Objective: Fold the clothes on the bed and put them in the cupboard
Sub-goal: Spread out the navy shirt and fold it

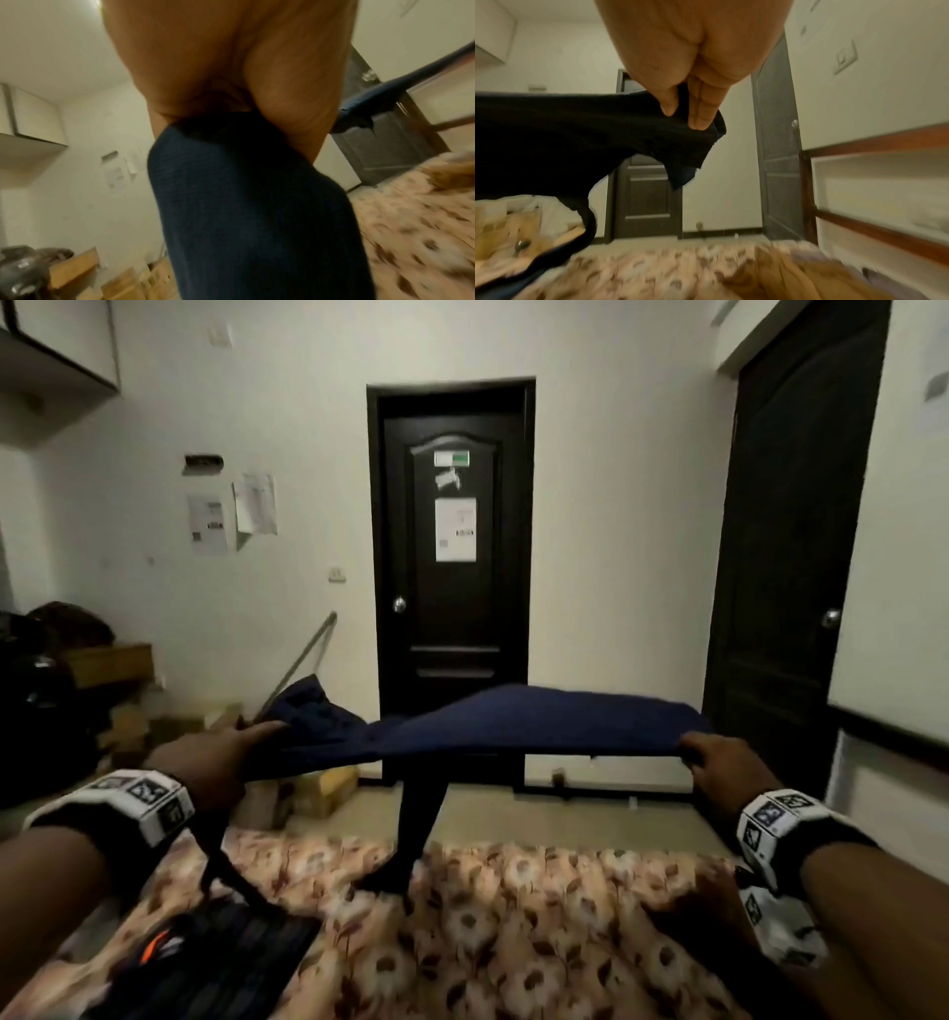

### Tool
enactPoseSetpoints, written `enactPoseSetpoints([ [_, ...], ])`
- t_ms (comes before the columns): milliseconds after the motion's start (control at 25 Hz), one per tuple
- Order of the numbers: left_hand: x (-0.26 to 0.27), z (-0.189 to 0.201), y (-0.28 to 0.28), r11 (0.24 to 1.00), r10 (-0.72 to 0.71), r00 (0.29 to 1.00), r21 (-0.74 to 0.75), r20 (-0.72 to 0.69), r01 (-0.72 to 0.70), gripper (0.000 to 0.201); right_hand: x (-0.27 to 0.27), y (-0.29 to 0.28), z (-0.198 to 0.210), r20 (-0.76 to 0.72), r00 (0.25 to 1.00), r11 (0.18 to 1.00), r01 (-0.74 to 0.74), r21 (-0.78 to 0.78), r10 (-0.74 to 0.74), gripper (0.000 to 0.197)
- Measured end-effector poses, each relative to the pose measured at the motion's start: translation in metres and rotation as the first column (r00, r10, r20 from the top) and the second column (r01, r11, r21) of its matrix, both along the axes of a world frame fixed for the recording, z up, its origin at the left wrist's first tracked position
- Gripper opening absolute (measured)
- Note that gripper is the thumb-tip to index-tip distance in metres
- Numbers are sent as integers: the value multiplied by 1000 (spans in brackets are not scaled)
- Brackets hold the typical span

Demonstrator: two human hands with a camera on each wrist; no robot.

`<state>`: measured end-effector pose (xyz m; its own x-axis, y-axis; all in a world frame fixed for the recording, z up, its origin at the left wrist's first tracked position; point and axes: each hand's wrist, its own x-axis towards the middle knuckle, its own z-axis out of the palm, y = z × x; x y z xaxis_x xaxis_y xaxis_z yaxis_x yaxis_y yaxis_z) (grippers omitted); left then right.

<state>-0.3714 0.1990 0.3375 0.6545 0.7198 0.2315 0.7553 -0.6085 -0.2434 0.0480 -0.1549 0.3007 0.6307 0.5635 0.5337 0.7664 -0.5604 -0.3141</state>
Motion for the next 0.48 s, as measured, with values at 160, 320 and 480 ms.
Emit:
enactPoseSetpoints([
  [160, -29, -199, -80, 961, -169, 944, -260, -284, 94, 92, -37, -54, -177, -215, 976, 968, -17, -249, -38, 15],
  [320, -71, -379, -163, 817, -226, 868, -572, -443, -79, 75, -65, -131, -378, -467, 871, 911, -58, -409, -154, 46],
  [480, -119, -453, -232, 700, -298, 854, -706, -425, -107, 77, -116, -207, -445, -425, 883, 916, 11, -402, -198, 23],
])
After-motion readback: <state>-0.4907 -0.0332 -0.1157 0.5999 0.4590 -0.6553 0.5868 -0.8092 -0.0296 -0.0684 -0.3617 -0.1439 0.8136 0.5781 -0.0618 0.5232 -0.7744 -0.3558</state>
